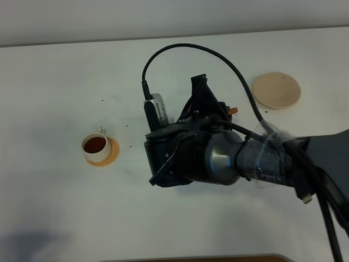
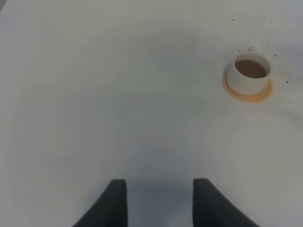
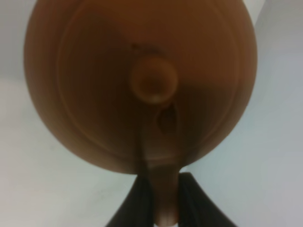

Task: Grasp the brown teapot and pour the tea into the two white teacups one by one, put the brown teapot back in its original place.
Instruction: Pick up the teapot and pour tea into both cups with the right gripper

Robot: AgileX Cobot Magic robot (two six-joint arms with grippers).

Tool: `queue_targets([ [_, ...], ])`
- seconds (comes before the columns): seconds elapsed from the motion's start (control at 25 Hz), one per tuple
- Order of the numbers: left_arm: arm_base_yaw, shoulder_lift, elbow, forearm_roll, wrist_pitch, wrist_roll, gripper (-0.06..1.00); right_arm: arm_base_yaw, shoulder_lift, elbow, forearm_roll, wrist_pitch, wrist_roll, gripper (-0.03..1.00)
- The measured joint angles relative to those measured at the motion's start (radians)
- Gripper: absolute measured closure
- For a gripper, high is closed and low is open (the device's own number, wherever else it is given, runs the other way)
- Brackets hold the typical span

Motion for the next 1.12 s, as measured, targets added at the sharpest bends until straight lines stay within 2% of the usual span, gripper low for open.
queue_targets([
  [0.36, 0.000, 0.000, 0.000, 0.000, 0.000, 0.000, 0.58, 0.012, 0.059, -0.065, -0.009, 0.038, -0.060, 0.83],
  [0.68, 0.000, 0.000, 0.000, 0.000, 0.000, 0.000, 0.58, 0.028, 0.059, -0.066, -0.081, 0.047, -0.099, 0.83],
  [1.12, 0.000, 0.000, 0.000, 0.001, 0.000, 0.000, 0.58, 0.028, 0.059, -0.066, -0.124, 0.048, -0.142, 0.83],
])
